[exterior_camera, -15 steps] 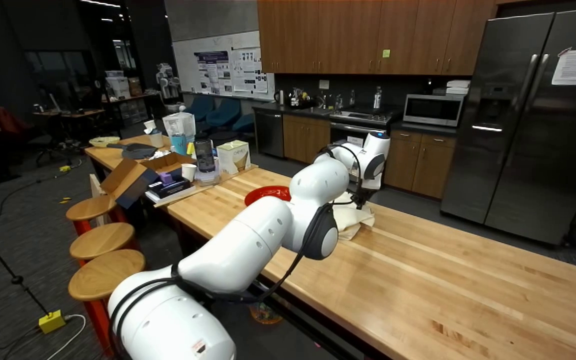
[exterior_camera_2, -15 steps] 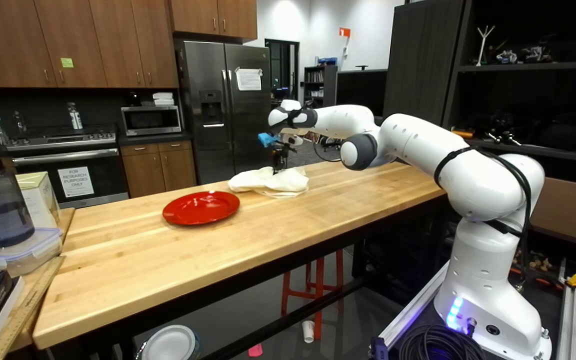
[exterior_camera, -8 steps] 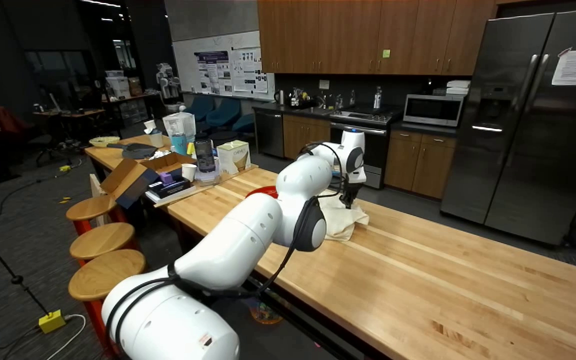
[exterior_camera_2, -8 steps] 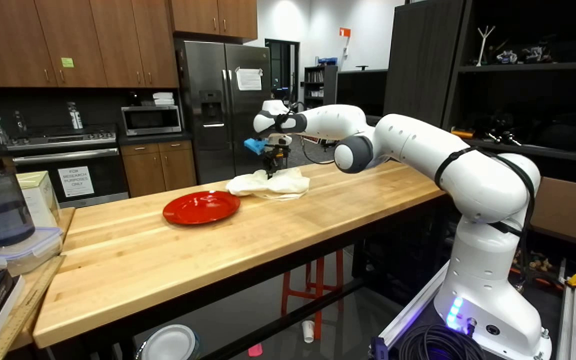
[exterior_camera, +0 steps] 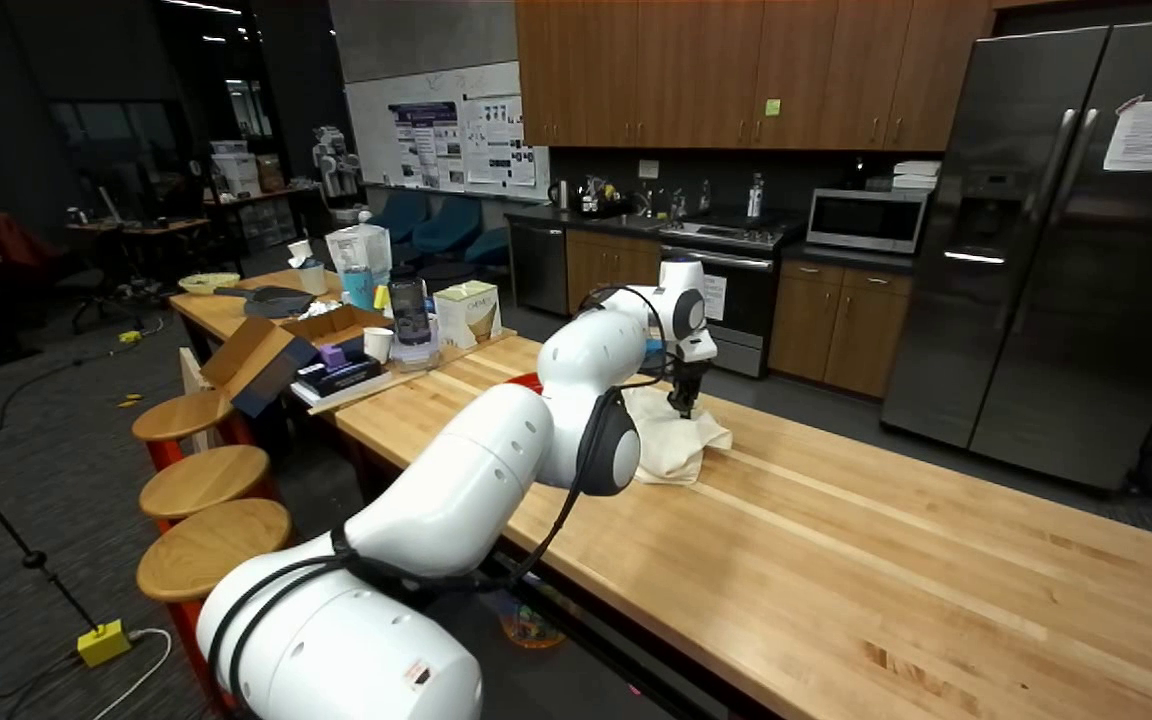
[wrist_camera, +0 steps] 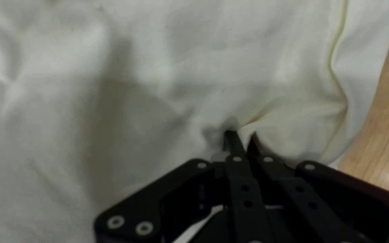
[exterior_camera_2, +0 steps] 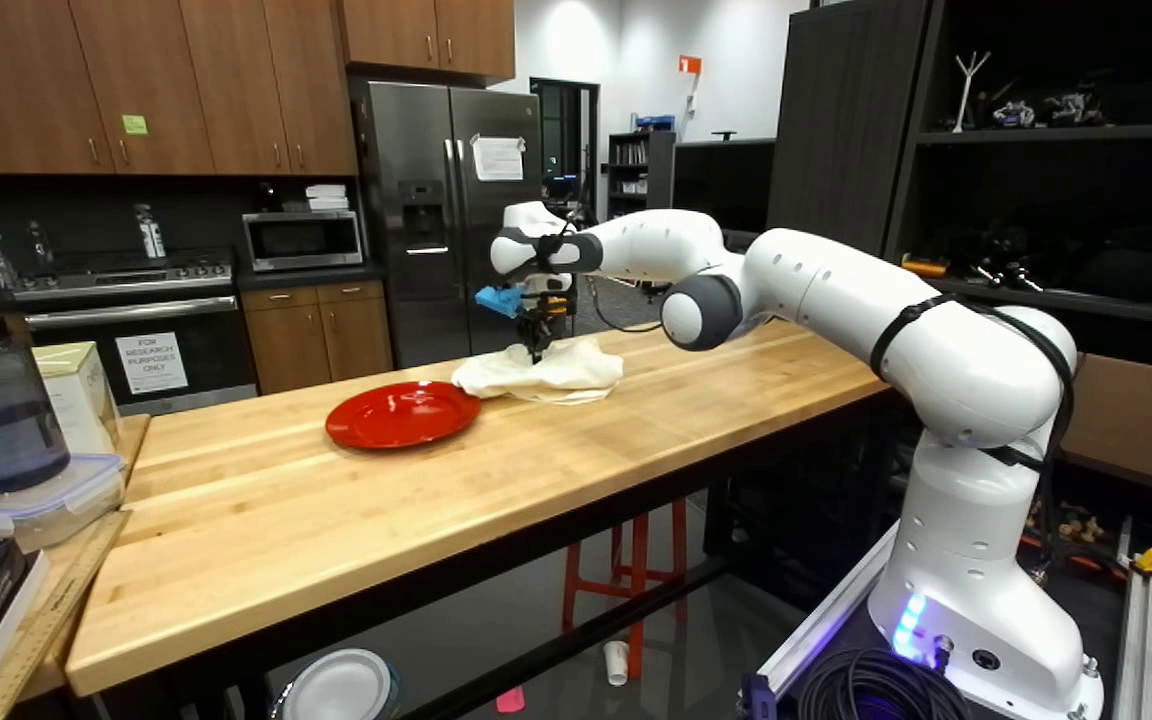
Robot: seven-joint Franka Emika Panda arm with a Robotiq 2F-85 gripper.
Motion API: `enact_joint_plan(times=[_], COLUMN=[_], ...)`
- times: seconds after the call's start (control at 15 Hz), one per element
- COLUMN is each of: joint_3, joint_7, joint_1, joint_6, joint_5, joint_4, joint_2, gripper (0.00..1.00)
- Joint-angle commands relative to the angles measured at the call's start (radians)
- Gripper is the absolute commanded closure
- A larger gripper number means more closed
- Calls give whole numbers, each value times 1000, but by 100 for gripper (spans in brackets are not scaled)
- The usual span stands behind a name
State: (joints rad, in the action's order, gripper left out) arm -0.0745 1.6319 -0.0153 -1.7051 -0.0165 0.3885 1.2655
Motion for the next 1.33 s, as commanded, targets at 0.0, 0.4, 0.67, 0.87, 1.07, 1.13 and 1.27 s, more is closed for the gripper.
enact_joint_plan(times=[0.0,0.4,0.67,0.87,1.07,1.13,1.27], joint_3=[-1,-7,-3,13,39,55,81], joint_7=[-43,-54,-41,-14,50,63,60], joint_1=[-19,-56,-74,-74,-55,-48,-46], joint_6=[49,77,0,-88,-185,-220,-273], joint_5=[-10,-15,-10,12,57,78,120], joint_4=[-15,-27,-44,-25,-43,-42,-41], joint_2=[0,9,18,6,19,18,15], gripper=[99,99,99,99,99,99,99])
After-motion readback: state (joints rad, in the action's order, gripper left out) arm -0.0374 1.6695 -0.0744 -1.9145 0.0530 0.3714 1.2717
